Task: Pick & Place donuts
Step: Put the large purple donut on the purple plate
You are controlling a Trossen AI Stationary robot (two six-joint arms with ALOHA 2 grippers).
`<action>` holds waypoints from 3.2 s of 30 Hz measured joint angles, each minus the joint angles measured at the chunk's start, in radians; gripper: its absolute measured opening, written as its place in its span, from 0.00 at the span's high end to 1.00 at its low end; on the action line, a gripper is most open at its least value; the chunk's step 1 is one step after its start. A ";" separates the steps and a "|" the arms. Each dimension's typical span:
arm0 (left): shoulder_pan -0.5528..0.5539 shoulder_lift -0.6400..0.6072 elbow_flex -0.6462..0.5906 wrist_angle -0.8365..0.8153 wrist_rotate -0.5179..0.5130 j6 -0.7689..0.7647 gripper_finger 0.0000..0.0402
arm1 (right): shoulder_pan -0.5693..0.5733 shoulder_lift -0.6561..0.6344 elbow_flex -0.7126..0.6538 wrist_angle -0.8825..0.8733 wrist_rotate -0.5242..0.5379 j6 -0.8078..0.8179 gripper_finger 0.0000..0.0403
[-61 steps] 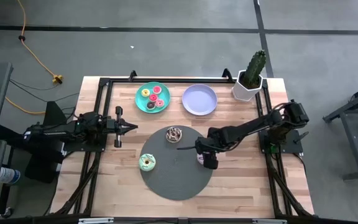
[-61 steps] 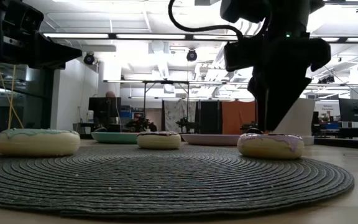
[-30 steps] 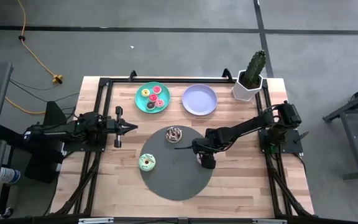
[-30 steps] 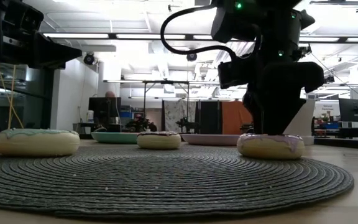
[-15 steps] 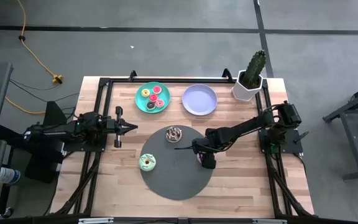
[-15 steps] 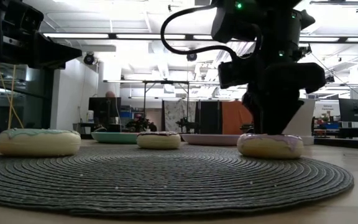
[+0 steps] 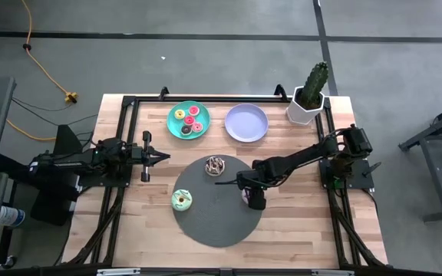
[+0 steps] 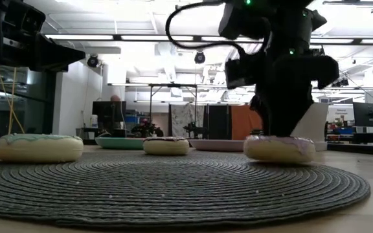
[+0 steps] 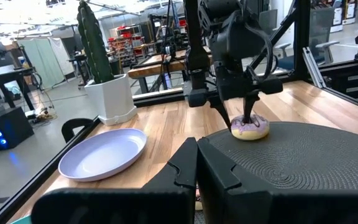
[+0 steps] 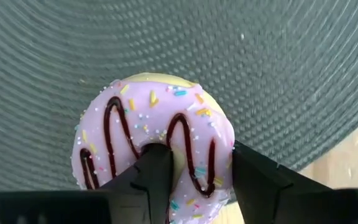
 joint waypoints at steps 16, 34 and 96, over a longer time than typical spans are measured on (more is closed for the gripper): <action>0.000 0.000 0.000 0.000 0.000 0.000 1.00 | -0.079 -0.125 0.111 0.036 0.022 0.017 0.64; 0.000 0.000 0.000 0.000 -0.001 0.000 1.00 | -0.451 -0.120 0.344 -0.031 0.209 -0.130 0.64; 0.000 0.000 0.000 0.000 -0.001 0.000 1.00 | -0.757 0.212 0.343 0.068 -0.025 0.360 0.45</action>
